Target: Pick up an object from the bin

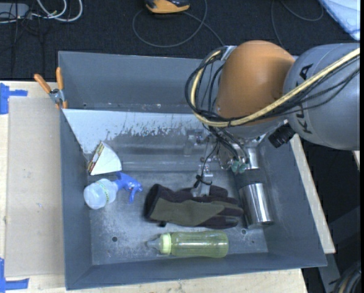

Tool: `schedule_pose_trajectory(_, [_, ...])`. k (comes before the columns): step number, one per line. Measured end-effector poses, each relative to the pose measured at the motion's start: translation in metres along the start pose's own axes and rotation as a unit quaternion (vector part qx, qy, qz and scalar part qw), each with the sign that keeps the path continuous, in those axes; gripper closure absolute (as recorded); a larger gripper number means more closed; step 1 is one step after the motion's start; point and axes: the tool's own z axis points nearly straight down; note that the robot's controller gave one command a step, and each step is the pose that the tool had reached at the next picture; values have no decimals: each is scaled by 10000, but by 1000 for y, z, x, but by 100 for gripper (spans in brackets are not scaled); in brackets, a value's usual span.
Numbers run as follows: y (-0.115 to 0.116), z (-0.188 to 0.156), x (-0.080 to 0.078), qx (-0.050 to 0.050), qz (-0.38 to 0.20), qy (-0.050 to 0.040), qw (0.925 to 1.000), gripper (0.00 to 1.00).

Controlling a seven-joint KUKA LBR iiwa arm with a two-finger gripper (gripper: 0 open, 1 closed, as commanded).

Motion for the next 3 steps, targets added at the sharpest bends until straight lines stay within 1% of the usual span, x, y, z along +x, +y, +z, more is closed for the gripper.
schedule_pose_trajectory(1, [0, -5, -1, -3, 8, -39, 10000, 0])
schedule_pose_trajectory(2, [-7, 24, -3, -5, -287, -59, 9996, 0])
schedule_pose_trajectory(3, [-17, 84, 13, -2, -323, -43, 9995, 0])
